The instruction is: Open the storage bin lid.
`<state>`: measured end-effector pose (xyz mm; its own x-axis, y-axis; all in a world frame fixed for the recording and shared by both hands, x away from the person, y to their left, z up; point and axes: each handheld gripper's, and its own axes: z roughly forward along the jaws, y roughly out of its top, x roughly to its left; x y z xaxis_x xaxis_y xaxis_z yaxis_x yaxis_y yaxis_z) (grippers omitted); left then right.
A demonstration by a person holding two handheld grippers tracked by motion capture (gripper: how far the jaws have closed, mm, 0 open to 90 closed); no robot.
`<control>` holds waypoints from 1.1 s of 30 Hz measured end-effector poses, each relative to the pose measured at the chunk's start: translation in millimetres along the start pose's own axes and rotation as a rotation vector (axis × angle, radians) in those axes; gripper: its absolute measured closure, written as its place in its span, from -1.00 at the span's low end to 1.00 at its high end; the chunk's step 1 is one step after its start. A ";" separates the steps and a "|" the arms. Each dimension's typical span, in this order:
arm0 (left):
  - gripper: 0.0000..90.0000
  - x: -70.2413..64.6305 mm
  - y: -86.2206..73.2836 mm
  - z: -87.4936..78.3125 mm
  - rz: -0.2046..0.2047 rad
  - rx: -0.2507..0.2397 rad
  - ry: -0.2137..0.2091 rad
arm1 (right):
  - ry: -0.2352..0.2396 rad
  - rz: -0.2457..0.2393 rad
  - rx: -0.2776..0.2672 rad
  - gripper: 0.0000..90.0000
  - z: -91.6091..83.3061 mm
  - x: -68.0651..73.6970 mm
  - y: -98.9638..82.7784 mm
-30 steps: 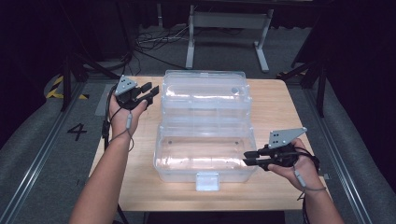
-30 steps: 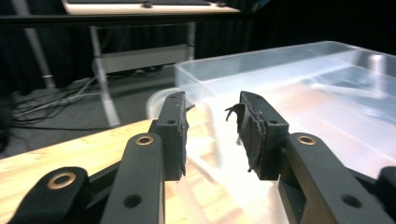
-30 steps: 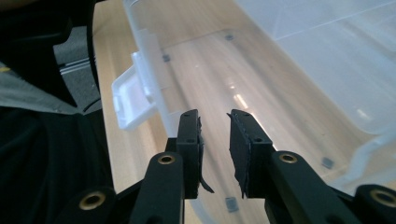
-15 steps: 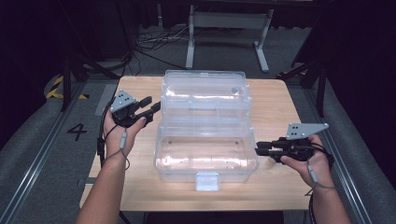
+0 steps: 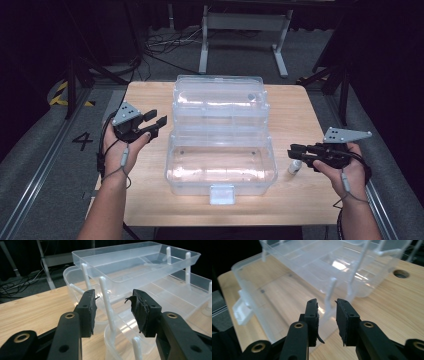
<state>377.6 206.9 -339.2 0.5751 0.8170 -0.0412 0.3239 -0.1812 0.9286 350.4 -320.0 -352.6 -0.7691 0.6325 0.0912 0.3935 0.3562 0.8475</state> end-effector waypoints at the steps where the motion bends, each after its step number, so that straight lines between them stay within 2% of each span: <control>1: 0.21 0.0 0.0 0.0 0.000 0.000 0.000 | 0.000 0.000 0.000 0.59 0.0 0.0 0.0; 4: 0.18 -2.9 1.0 -3.0 0.019 0.016 -0.008 | -0.045 0.022 0.016 0.57 -5.4 -8.2 -4.9; 5: 0.18 -4.0 1.1 -3.9 0.019 0.016 -0.014 | -0.045 0.022 0.016 0.57 -5.4 -8.2 -4.9; 6: 0.18 -5.4 1.0 -5.8 0.024 0.018 -0.018 | -0.062 0.041 0.026 0.56 -8.0 -12.8 -8.3; 13: 0.17 -3.3 -1.9 -11.6 0.026 0.053 -0.037 | -0.105 0.094 0.054 0.52 -14.6 -26.4 -17.4; 14: 0.19 -2.1 -2.2 -13.2 0.022 0.042 -0.030 | -0.121 0.111 0.081 0.49 -15.1 -29.8 -19.9; 15: 0.19 -0.3 -2.6 -15.6 0.011 0.017 -0.020 | -0.121 0.111 0.081 0.49 -15.1 -29.8 -19.9; 17: 0.19 3.4 -2.8 -19.7 -0.001 0.011 -0.014 | -0.133 0.125 0.091 0.48 -14.7 -32.8 -21.9; 18: 0.17 4.6 -3.5 -21.0 -0.010 0.029 -0.025 | -0.134 0.146 0.117 0.47 -13.1 -36.3 -24.0; 19: 0.18 5.8 -4.1 -21.5 -0.003 0.040 -0.028 | -0.136 0.150 0.128 0.46 -12.5 -37.3 -24.6; 21: 0.18 7.1 -6.2 -23.3 -0.006 0.048 -0.022 | -0.137 0.158 0.136 0.43 -11.4 -38.6 -25.2; 23: 0.18 7.7 -7.2 -24.3 -0.010 0.063 -0.022 | -0.135 0.169 0.179 0.40 -7.5 -41.6 -27.1; 27: 0.18 8.0 -8.3 -25.7 -0.003 0.066 -0.017 | -0.138 0.178 0.231 0.35 2.2 -45.3 -30.3; 33: 0.17 7.8 -10.4 -29.4 -0.015 0.075 -0.009 | -0.154 0.179 0.317 0.34 15.9 -50.2 -34.7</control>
<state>356.6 231.2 -338.3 0.5767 0.8149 -0.0582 0.3872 -0.2099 0.8978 383.4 -353.2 -394.9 -0.5993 0.7910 0.1228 0.6689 0.4106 0.6196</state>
